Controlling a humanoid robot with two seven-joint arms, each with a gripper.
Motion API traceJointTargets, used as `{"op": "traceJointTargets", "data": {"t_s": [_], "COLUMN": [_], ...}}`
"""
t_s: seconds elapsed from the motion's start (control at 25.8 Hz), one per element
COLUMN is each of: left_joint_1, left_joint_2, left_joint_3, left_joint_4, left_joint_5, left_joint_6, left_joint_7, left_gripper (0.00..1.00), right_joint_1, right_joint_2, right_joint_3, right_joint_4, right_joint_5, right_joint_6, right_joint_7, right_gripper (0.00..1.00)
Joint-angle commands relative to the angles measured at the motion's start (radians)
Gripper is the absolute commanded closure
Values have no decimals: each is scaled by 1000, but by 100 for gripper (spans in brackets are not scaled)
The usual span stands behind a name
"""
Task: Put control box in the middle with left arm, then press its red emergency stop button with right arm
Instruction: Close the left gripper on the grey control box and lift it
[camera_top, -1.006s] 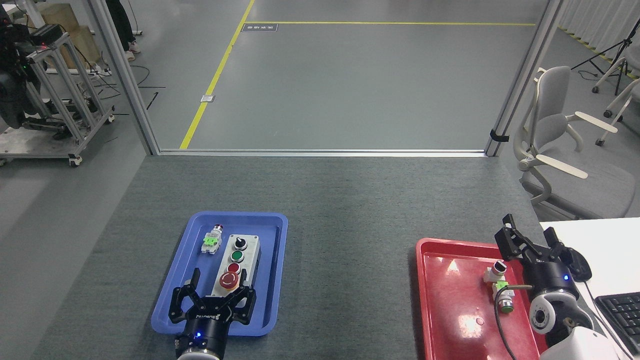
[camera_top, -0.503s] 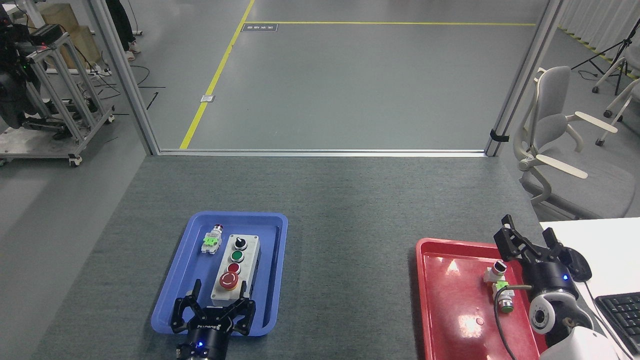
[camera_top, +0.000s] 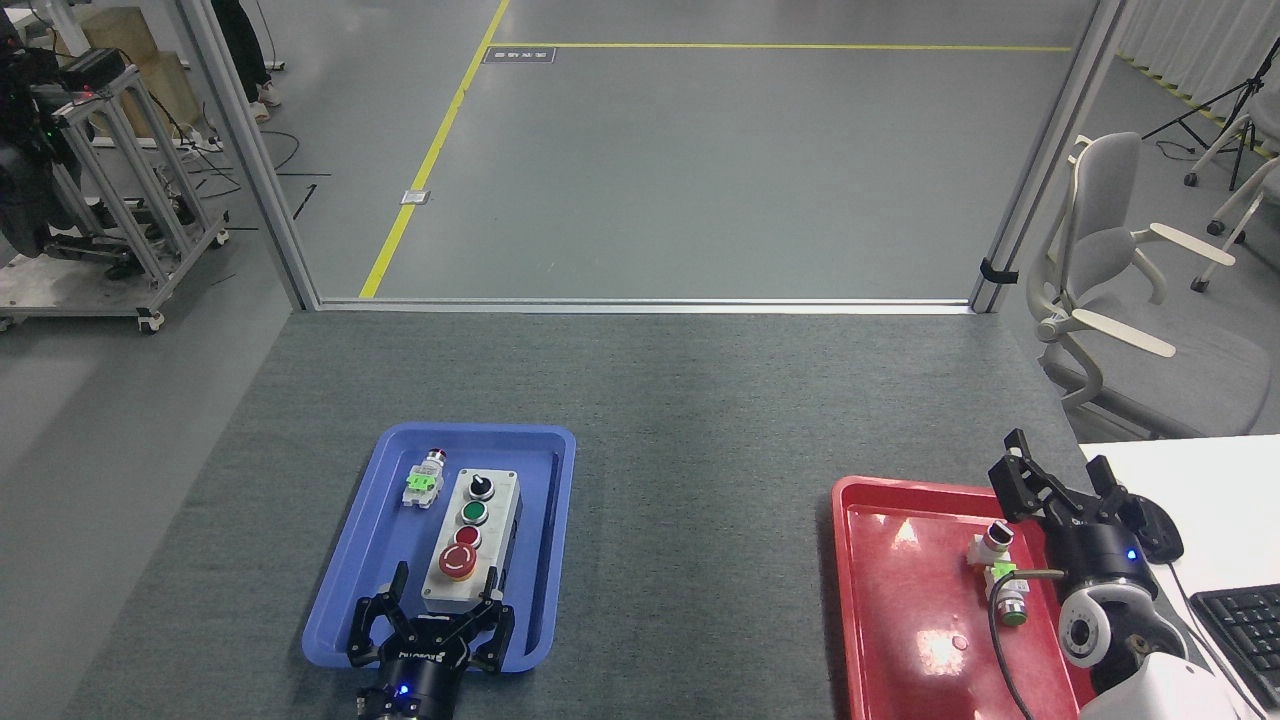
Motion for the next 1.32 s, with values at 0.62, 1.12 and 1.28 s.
{"op": "traceJointTargets", "data": {"t_s": [0.62, 1.12, 1.28], "left_joint_1": [-19, -28, -26], "left_joint_2": [-3, -32, -35], "left_joint_3": [1, 7, 6], "left_joint_4": [57, 103, 100], "left_joint_5": [17, 40, 80], "left_joint_6": [-78, -75, -77], "left_joint_7": [2, 8, 8], "left_gripper": [2, 26, 48], "right_joint_1": [0, 2, 2], "right_joint_2": [0, -1, -1], "right_joint_3": [0, -2, -2], "right_joint_4": [2, 2, 2], "right_joint_5": [0, 0, 0], "right_joint_6": [3, 3, 3], "right_joint_7": [-2, -2, -2], "right_gripper": [0, 0, 0]}}
